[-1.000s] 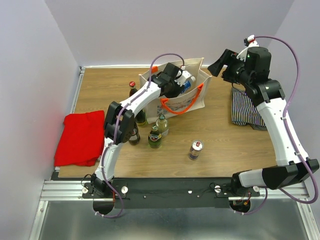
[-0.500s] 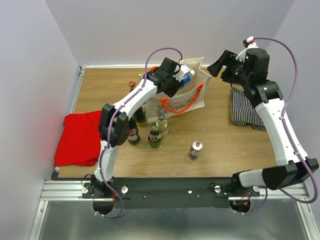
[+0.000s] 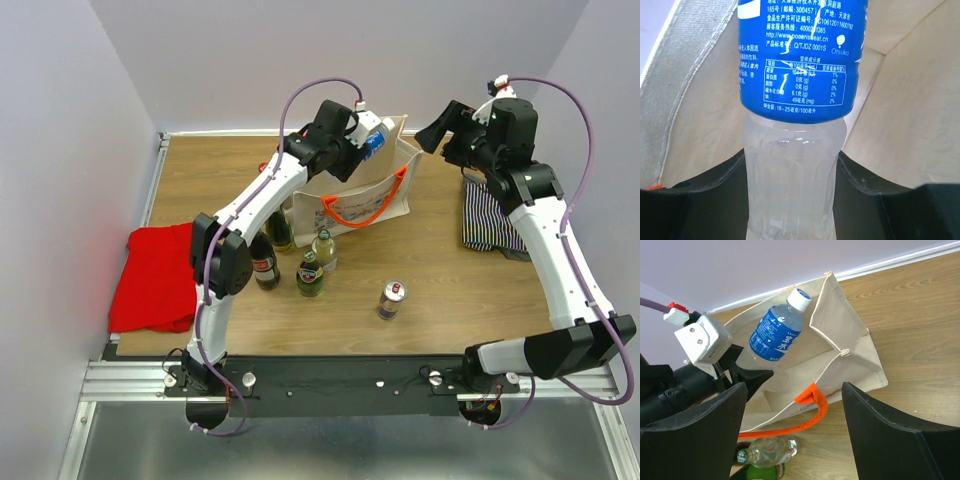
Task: Place the beverage into the canvas bag
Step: Pick up the drink from the canvas bag.
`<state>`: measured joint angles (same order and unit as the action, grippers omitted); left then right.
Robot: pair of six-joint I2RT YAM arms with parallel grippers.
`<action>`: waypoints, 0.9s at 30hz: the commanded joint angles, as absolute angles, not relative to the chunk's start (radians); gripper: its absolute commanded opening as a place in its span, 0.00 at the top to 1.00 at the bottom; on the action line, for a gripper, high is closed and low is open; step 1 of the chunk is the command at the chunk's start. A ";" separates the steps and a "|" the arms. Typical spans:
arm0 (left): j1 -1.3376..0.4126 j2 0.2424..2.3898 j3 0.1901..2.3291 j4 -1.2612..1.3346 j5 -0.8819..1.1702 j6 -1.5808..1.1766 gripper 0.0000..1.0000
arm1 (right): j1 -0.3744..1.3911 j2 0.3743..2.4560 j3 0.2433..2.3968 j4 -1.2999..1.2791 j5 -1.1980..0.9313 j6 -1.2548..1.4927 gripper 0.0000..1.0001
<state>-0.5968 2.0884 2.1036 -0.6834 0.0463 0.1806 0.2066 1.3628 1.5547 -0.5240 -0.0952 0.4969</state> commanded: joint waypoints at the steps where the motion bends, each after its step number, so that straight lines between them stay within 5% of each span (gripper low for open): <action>1: -0.598 1.977 2.181 -0.594 0.080 0.164 1.00 | 0.186 1.384 1.565 -0.471 -0.139 0.505 0.16; 27: -0.600 1.873 2.192 -0.629 0.176 0.118 1.00 | 0.117 1.680 1.775 -0.184 -0.604 0.572 0.19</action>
